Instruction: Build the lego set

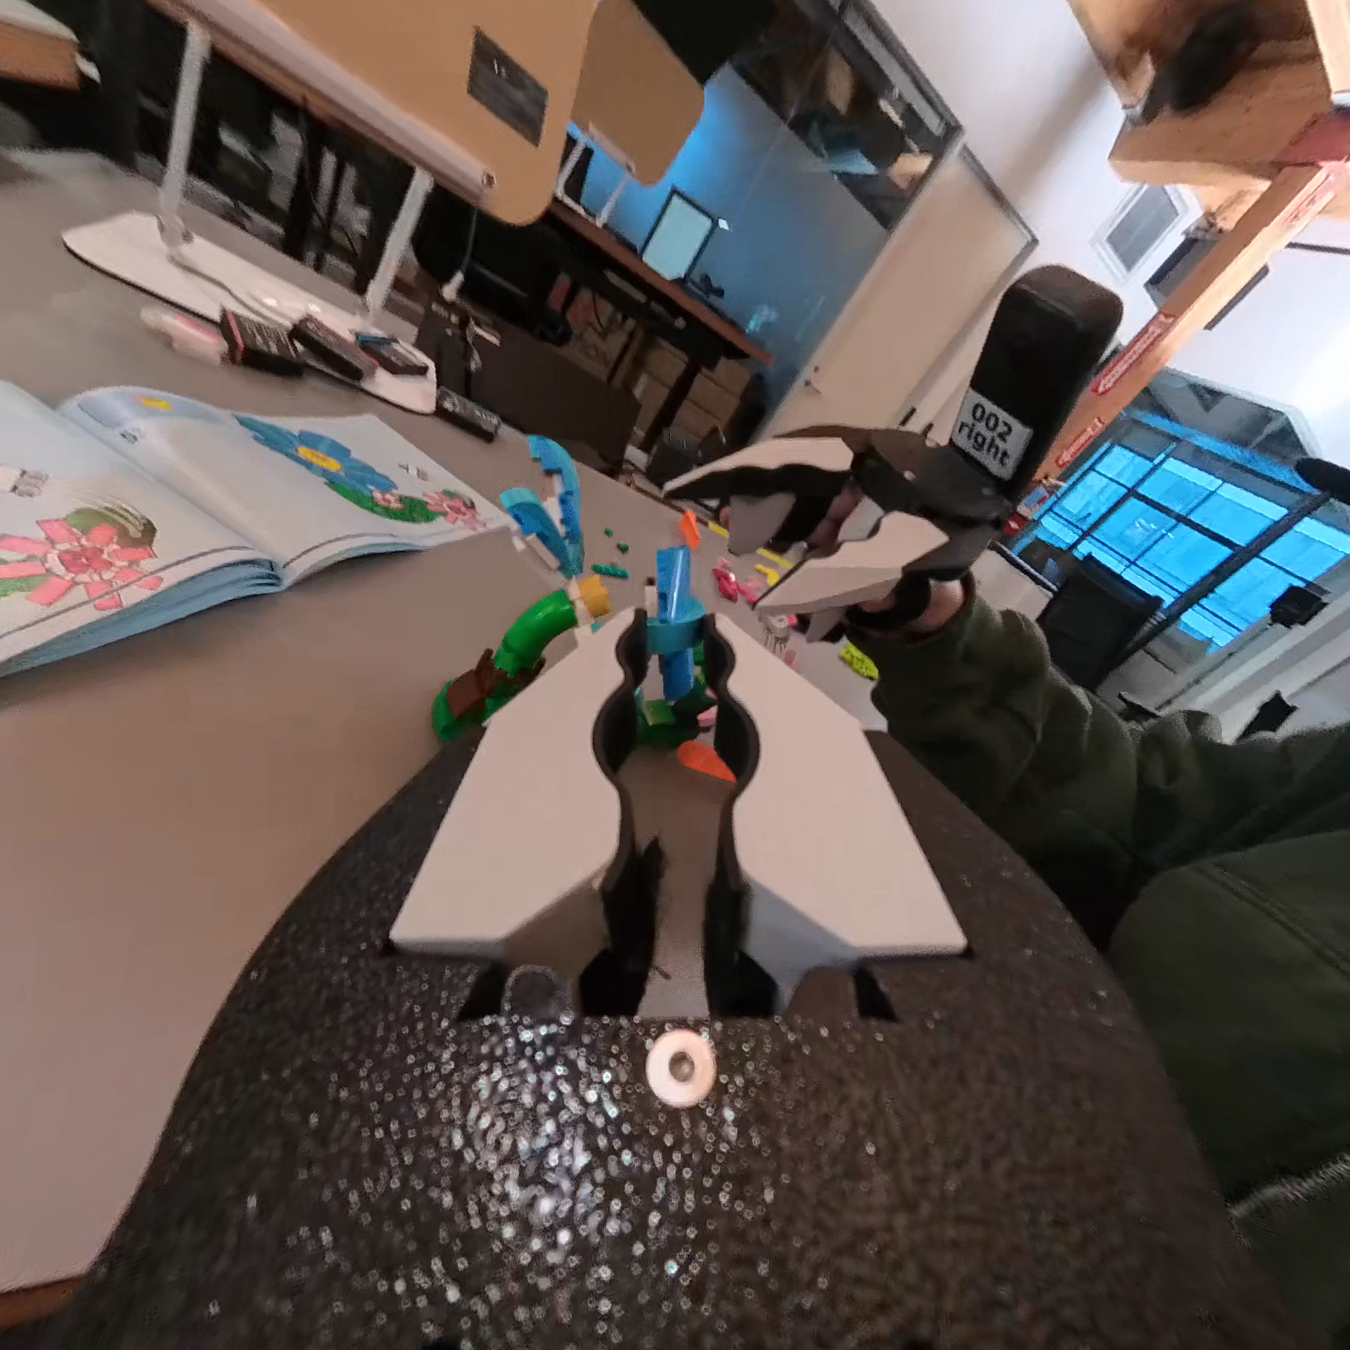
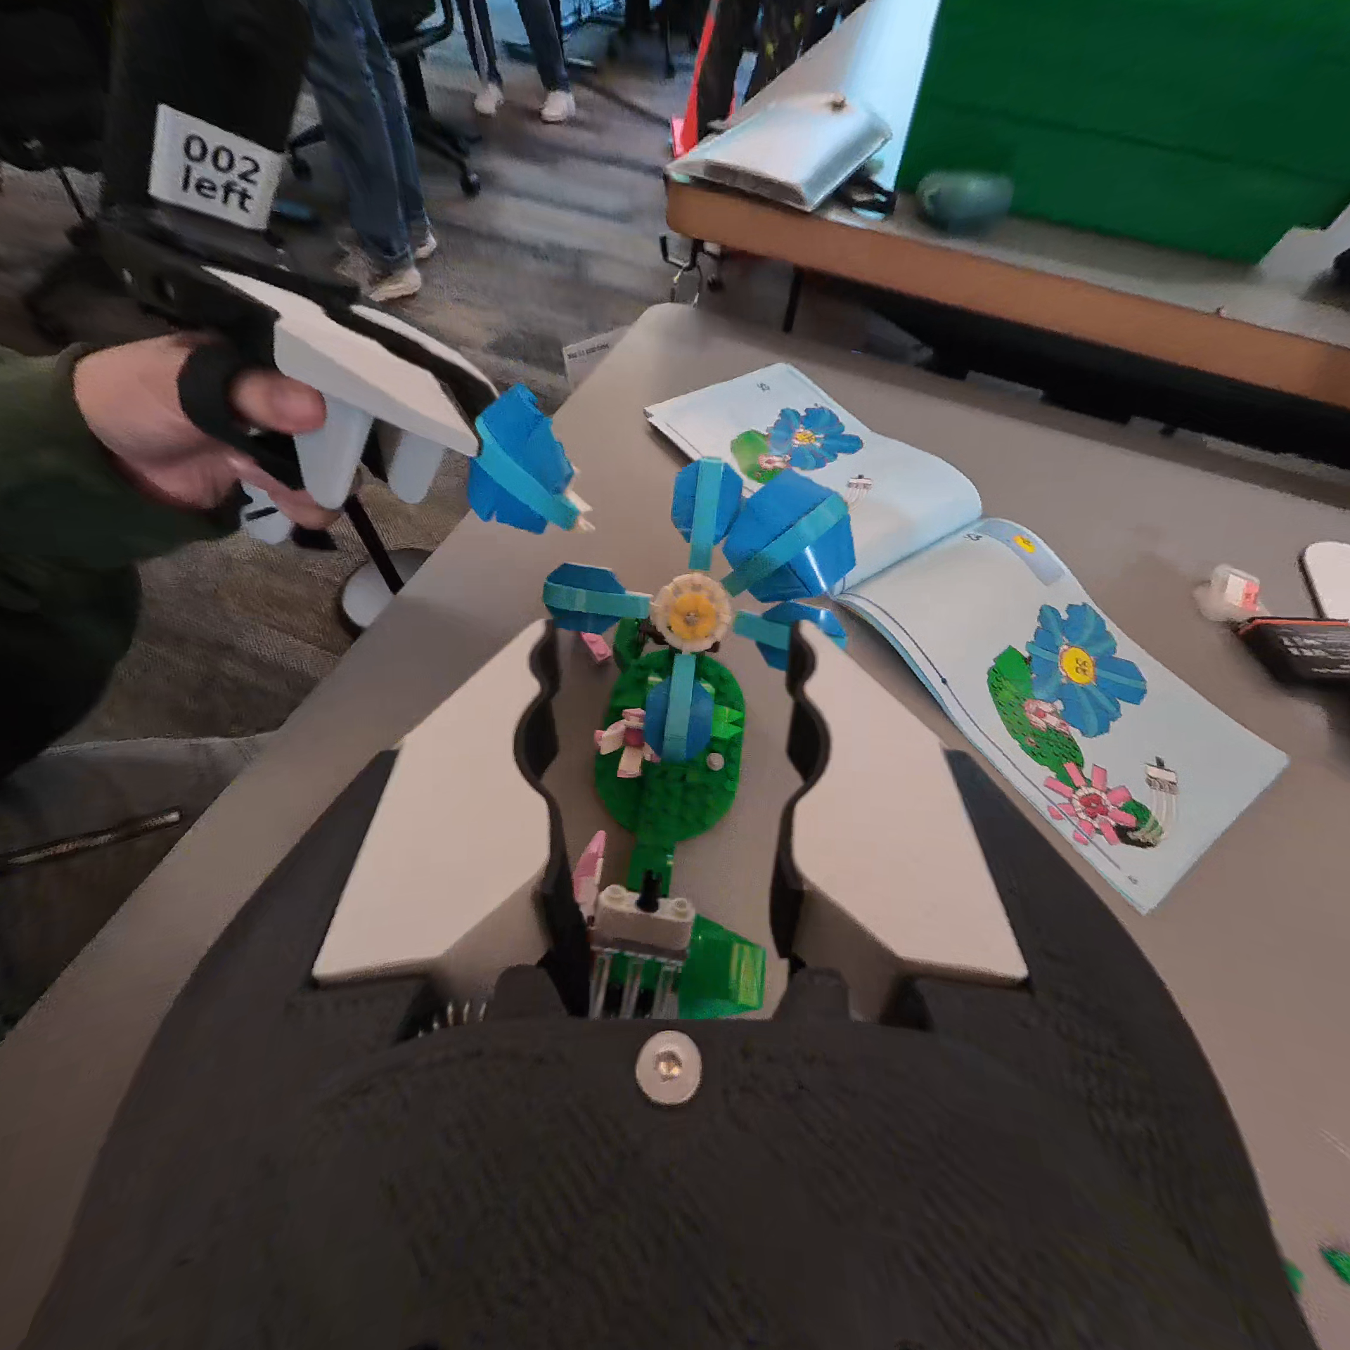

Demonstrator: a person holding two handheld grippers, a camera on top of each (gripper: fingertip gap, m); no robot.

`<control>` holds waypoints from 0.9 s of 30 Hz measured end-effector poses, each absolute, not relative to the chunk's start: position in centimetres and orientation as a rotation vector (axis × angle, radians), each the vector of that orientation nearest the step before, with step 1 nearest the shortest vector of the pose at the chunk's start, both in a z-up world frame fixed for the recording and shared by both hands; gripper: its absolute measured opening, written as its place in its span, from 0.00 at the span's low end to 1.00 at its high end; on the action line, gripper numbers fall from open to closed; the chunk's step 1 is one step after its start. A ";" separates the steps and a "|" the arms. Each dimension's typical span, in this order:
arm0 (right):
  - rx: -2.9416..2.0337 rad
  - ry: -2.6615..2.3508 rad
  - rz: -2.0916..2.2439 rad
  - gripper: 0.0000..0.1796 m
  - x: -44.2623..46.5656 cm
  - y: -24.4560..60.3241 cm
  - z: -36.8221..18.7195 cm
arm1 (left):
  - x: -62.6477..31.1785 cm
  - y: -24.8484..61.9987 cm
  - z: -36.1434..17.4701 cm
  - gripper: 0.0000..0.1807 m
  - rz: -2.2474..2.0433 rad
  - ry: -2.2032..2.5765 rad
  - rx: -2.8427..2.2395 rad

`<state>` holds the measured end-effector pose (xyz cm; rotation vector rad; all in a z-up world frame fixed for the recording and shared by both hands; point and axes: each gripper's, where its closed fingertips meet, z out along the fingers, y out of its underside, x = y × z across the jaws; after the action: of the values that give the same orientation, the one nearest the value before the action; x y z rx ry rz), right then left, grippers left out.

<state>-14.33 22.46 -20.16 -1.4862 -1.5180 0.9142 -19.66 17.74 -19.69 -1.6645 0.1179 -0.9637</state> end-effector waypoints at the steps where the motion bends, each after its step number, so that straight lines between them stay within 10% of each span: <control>1: -1.485 -1.533 0.949 0.38 -14.5 22.7 -20.1 | -19.7 17.9 -19.9 0.07 -0.977 0.133 -1.686; 20: -1.458 -2.000 1.675 0.39 -17.9 25.2 -22.4 | -19.5 18.3 -20.7 0.07 -1.067 0.198 -1.641; 27: -1.409 -2.022 1.707 0.23 -18.2 24.7 -22.9 | -20.1 17.2 -20.6 0.07 -1.001 0.199 -1.626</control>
<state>-18.23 24.73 -22.87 -1.4086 -2.0221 1.7066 -20.06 17.17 -20.58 -1.6259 0.1986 -1.0011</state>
